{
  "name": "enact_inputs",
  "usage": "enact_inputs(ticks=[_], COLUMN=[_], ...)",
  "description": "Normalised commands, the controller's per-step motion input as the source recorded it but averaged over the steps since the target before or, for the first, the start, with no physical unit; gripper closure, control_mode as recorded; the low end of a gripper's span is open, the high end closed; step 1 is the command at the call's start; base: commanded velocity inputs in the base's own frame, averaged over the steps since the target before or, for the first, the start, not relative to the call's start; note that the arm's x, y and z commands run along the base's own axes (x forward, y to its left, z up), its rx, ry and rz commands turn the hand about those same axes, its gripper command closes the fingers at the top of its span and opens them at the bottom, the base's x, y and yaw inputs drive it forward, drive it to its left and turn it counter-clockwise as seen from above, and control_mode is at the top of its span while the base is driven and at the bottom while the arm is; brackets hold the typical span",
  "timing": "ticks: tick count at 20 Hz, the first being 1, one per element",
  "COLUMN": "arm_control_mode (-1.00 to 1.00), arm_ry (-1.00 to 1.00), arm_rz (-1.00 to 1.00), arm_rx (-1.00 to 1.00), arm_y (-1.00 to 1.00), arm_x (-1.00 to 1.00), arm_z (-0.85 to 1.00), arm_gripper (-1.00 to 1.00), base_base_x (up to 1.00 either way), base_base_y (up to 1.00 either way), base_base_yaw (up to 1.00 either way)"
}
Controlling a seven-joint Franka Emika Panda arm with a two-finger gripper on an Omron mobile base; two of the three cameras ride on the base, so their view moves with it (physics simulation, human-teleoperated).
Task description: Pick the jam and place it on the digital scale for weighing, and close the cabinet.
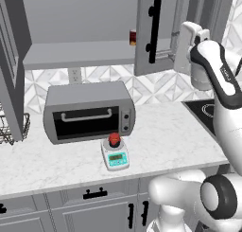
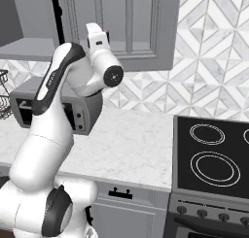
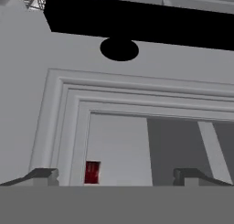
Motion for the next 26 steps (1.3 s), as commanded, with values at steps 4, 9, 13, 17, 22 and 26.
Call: enact_inputs(ticks=[4,9,13,17,22,26], arm_control_mode=[-1.0,-1.0,-1.0,-1.0,-1.0,-1.0], arm_ry=[0.0,0.0,0.0,-0.01,-0.07,-0.24], arm_rz=[0.0,0.0,0.0,0.0,0.0,0.0], arm_rx=[0.0,0.0,0.0,0.0,0.0,0.0], arm_y=[0.0,0.0,0.0,0.04,0.0,-0.04], arm_x=[0.65,0.66,0.68,0.68,0.17,-0.97], arm_z=[0.0,0.0,-0.03,-0.06,-0.03,0.0], arm_gripper=[-1.0,-1.0,-1.0,-1.0,-1.0,-1.0], base_base_x=[0.0,0.0,0.0,0.0,0.0,0.0], base_base_y=[0.0,0.0,0.0,0.0,0.0,0.0], base_base_yaw=[0.0,0.0,0.0,0.0,0.0,0.0])
